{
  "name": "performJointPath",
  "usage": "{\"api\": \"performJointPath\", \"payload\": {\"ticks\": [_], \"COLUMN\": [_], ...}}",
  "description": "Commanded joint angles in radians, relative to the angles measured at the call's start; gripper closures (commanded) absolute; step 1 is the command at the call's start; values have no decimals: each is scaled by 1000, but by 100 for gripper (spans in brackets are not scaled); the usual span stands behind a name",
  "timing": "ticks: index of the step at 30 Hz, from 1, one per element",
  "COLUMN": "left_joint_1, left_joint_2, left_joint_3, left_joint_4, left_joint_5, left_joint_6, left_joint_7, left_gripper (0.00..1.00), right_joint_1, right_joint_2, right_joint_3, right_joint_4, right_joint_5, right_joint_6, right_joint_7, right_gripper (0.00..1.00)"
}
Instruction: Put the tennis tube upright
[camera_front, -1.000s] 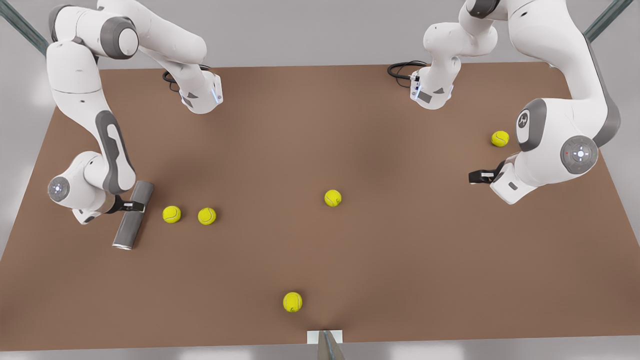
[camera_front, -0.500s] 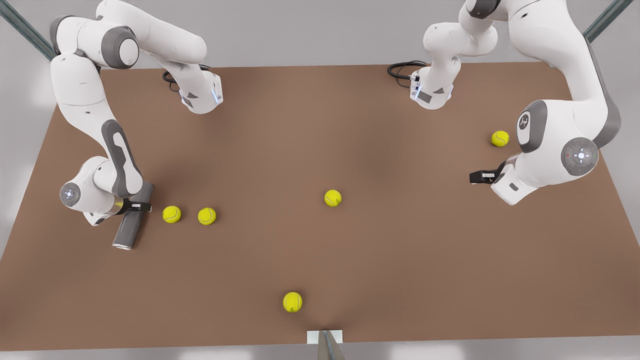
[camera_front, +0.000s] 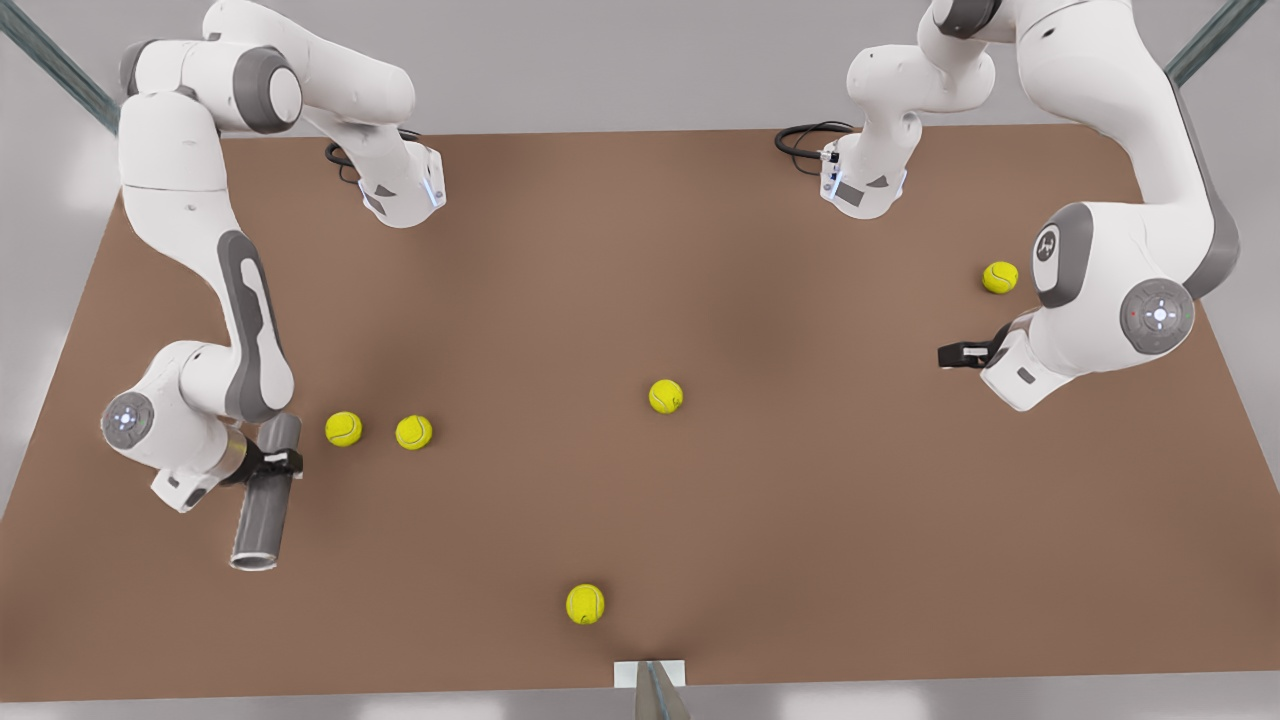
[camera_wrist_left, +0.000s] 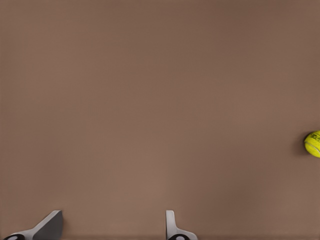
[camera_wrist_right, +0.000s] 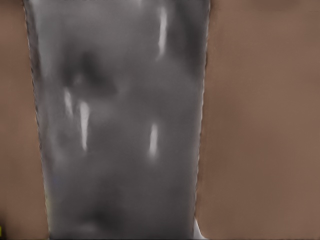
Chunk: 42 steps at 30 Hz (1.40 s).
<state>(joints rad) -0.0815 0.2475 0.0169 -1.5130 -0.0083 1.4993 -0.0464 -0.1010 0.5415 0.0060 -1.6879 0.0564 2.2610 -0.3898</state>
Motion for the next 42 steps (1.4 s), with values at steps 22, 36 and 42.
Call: {"api": "performJointPath", "payload": {"ticks": [22,36,42], "left_joint_1": [0,2,2], "left_joint_2": [1,12,15], "left_joint_3": [9,8,8], "left_joint_4": [-43,-50,-59], "left_joint_5": [1,-1,-2], "left_joint_6": [-2,-10,-10], "left_joint_7": [-3,-1,-1], "left_gripper": [0,0,0], "right_joint_1": [715,725,725], "right_joint_2": [325,443,423], "right_joint_3": [-11,-11,-11], "right_joint_4": [212,327,336], "right_joint_5": [-432,-418,-414], "right_joint_6": [491,491,466], "right_joint_7": [-264,-267,-271], "right_gripper": [23,0,0]}}
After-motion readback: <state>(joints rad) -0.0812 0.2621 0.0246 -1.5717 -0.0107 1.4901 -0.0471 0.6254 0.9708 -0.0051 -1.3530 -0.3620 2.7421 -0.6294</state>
